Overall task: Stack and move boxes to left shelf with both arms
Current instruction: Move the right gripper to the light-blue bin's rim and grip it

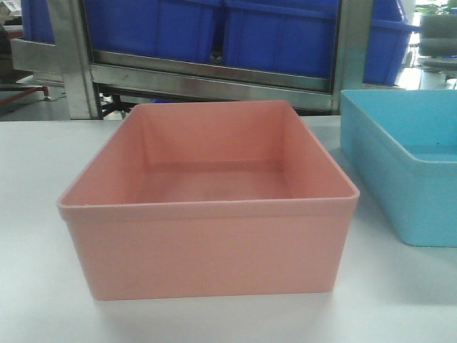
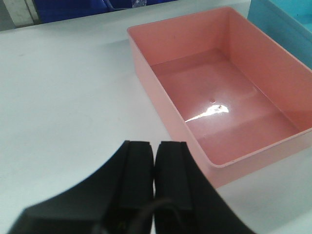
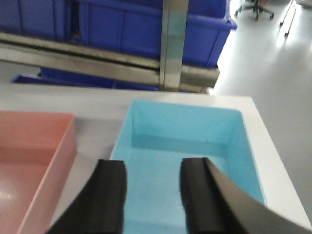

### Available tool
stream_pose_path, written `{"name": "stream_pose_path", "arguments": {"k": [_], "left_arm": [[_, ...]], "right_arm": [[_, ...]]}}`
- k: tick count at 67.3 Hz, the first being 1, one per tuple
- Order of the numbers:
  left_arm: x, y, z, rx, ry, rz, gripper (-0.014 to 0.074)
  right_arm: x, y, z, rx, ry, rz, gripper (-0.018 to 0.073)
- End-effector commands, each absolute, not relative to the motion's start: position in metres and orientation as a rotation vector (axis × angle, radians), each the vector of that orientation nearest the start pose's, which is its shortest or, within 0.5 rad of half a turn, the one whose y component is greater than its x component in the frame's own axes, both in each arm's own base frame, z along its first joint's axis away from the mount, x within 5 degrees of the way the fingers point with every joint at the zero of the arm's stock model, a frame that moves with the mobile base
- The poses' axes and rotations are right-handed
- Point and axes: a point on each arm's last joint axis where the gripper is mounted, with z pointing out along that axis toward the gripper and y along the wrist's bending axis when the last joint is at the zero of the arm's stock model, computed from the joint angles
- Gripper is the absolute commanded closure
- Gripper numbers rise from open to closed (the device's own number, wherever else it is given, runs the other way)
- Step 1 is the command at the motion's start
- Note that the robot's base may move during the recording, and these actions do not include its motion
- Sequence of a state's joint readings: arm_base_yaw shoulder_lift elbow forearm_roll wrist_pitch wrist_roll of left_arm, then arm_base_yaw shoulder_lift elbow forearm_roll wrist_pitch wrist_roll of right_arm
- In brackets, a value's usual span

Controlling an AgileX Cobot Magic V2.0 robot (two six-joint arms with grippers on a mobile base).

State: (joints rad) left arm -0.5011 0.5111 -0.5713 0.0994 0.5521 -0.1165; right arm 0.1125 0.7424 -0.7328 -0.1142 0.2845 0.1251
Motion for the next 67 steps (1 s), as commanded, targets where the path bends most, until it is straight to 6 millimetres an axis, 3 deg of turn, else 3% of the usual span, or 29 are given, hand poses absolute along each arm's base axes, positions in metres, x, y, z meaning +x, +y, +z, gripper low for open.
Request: {"name": "stream_pose_path", "arguments": {"k": [1,6,17,23,34,44,67], "left_arm": [[0.093,-0.046,0.335,0.416,1.824,-0.315,0.0605],[0.093,-0.046,0.335,0.416,1.824,-0.315,0.0605],[0.093,-0.046,0.335,0.416,1.824,-0.315,0.0605],[0.093,-0.046,0.335,0.416,1.824,-0.315,0.0605],[0.093,-0.046,0.335,0.416,1.824,-0.315,0.0605],[0.093,-0.046,0.335,0.416,1.824,-0.315,0.0605],[0.093,-0.046,0.335,0.421,1.822,-0.305,0.0605]], "right_arm": [[0.186,0.016,0.383,-0.076,1.806,0.034,0.0004],[0.214,0.018,0.383,-0.072,1.936,0.018,-0.0071],[0.258,0.011,0.386,-0.021,2.157,-0.041,-0.0063],[0.278,-0.007,0.388,0.063,2.256,-0.094,-0.0063],[0.301,-0.058,0.389,0.115,2.400,-0.219,-0.0063],[0.326,-0.099,0.367,0.122,2.451,-0.217,-0.0063],[0.387,-0.125,0.292,0.013,2.452,-0.246,-0.0063]]}}
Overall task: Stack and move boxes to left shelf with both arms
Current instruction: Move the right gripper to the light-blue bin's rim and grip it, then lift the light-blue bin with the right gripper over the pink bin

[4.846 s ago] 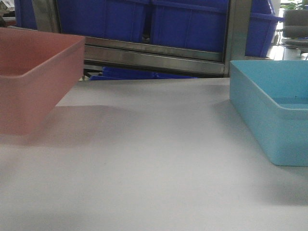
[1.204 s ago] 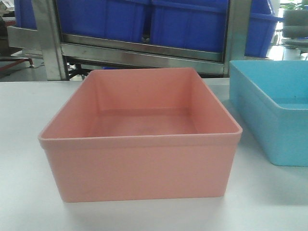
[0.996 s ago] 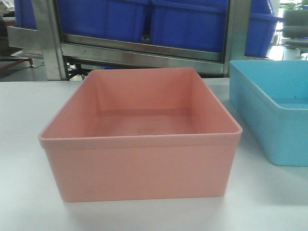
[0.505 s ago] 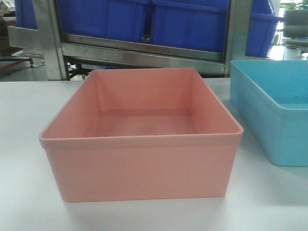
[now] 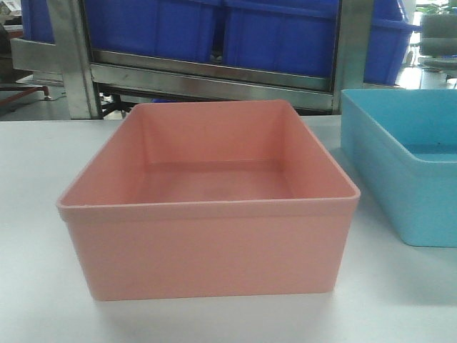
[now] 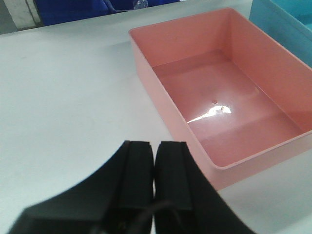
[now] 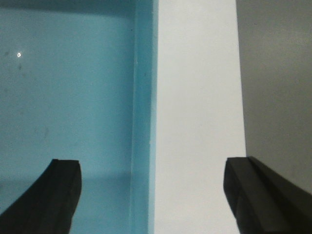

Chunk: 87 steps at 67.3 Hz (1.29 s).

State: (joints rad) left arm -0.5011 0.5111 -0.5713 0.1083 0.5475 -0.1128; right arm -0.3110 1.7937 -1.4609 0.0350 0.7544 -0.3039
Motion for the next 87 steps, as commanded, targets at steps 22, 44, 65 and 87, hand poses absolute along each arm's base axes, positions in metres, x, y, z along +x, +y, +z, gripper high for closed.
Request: {"name": "stream_pose_path", "arguments": {"k": [22,44,65,87], "left_arm": [[0.093,-0.046,0.335,0.421,1.822,-0.305,0.0605],[0.093,-0.046,0.335,0.421,1.822,-0.305,0.0605],[0.093,-0.046,0.335,0.421,1.822,-0.305,0.0605],[0.093,-0.046,0.335,0.418,1.823,-0.311,0.0605]], "right_arm": [[0.411,-0.132,0.234,0.015,2.541,-0.218,0.0125],[0.411,-0.133,0.236,0.015,2.525,-0.224,0.0503],[0.397,-0.125,0.281,0.064,2.431,-0.186,0.0504],[0.351,-0.101,0.363,0.115,2.280,-0.070,0.0504]]}}
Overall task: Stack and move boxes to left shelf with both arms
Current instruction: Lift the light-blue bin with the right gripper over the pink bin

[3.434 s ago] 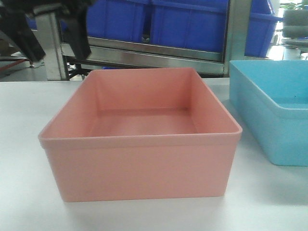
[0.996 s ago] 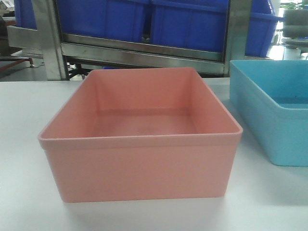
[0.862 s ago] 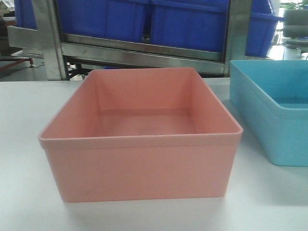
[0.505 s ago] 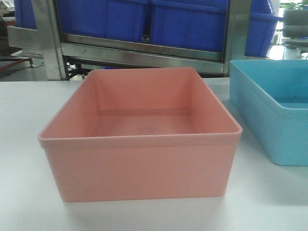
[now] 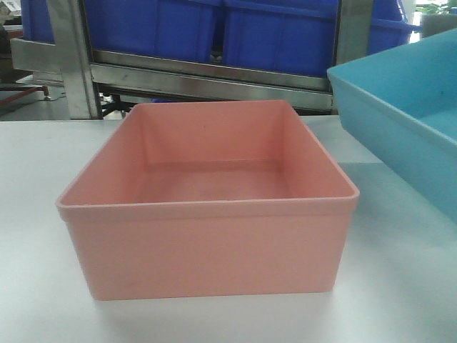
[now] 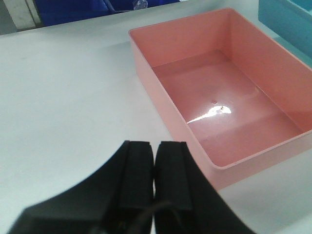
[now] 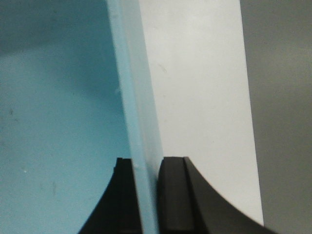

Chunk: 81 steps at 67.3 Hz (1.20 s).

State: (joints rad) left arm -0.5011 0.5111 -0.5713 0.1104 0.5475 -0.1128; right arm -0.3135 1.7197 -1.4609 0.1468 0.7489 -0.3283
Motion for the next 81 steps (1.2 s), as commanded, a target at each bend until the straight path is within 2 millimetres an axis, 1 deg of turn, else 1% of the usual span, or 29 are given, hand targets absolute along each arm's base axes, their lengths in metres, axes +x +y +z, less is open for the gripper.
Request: {"name": "stream_pose_path", "arguments": {"k": [1,9,16,20,23,30,35,44,51,54,64,74,81], "left_arm": [[0.093,-0.046,0.335,0.418,1.823,-0.311,0.0605],[0.093,-0.046,0.335,0.418,1.823,-0.311,0.0605],[0.093,-0.046,0.335,0.418,1.823,-0.311,0.0605],[0.093,-0.046,0.335,0.418,1.823,-0.311,0.0605],[0.093,-0.046,0.335,0.418,1.823,-0.311,0.0605],[0.093,-0.046,0.335,0.418,1.823,-0.311,0.0605],[0.093,-0.046,0.335,0.418,1.823,-0.311,0.0605],[0.093,-0.046,0.335,0.418,1.823,-0.311,0.0605],[0.093,-0.046,0.335,0.418,1.822,-0.312,0.0605],[0.093,-0.046,0.335,0.418,1.822,-0.312,0.0605],[0.093,-0.046,0.335,0.418,1.822,-0.312,0.0605],[0.093,-0.046,0.335,0.418,1.822,-0.312,0.0605],[0.093,-0.046,0.335,0.418,1.822,-0.312,0.0605]], "right_arm": [[0.347,-0.099,0.369,0.116,2.267,-0.064,0.0504],[0.322,-0.084,0.399,0.136,2.217,0.020,0.0504],[0.303,-0.066,0.417,0.177,2.199,0.132,0.0504],[0.293,-0.052,0.425,0.205,2.201,0.209,0.0504],[0.288,-0.044,0.428,0.213,2.208,0.249,0.0504],[0.277,-0.014,0.437,0.212,2.217,0.360,0.0503],[0.273,0.007,0.440,0.203,2.222,0.437,0.0503],[0.269,0.046,0.441,0.201,2.240,0.578,0.0503],[0.266,0.070,0.439,0.225,2.257,0.619,0.0503],[0.266,0.076,0.438,0.237,2.264,0.603,0.0503],[0.267,0.107,0.427,0.287,2.307,0.571,0.0503],[0.272,0.143,0.414,0.256,2.307,0.522,0.0503],[0.280,0.160,0.401,0.232,2.315,0.490,0.0503]]}}
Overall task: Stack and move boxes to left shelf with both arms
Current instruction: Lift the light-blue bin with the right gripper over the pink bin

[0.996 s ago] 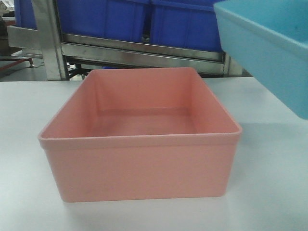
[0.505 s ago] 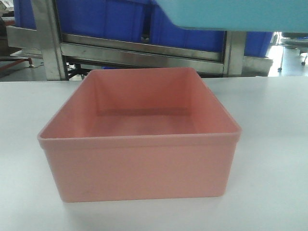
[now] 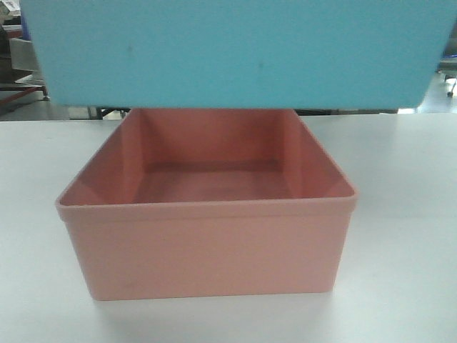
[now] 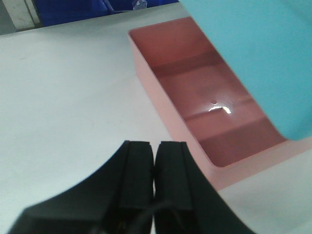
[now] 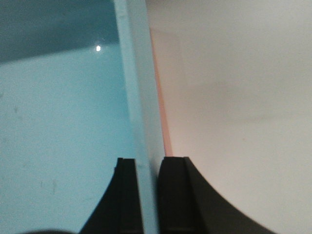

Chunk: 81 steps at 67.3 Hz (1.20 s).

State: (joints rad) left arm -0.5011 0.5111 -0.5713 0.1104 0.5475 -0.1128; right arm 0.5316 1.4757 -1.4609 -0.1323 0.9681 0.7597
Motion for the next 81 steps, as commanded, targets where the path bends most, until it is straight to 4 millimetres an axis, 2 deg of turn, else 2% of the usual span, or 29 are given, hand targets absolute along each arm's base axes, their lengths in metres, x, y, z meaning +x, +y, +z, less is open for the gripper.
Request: {"name": "stream_pose_path", "arguments": {"k": [1,11,27,49,68,81], "left_arm": [[0.093,-0.046,0.335,0.418,1.822,-0.312,0.0605],[0.093,-0.046,0.335,0.417,1.822,-0.313,0.0605],[0.093,-0.046,0.335,0.416,1.823,-0.316,0.0605],[0.093,-0.046,0.335,0.416,1.823,-0.316,0.0605],[0.093,-0.046,0.335,0.416,1.825,-0.315,0.0605],[0.093,-0.046,0.335,0.416,1.825,-0.315,0.0605]], "right_arm": [[0.281,0.162,0.399,0.227,2.317,0.489,0.0503],[0.298,0.174,0.379,0.209,2.343,0.469,0.0503],[0.315,0.184,0.364,0.179,2.317,0.474,0.0503],[0.327,0.188,0.343,0.149,2.359,0.383,0.0503],[0.330,0.187,0.341,0.116,2.345,0.325,0.0503],[0.338,0.192,0.324,0.114,2.386,0.306,0.0503]]}}
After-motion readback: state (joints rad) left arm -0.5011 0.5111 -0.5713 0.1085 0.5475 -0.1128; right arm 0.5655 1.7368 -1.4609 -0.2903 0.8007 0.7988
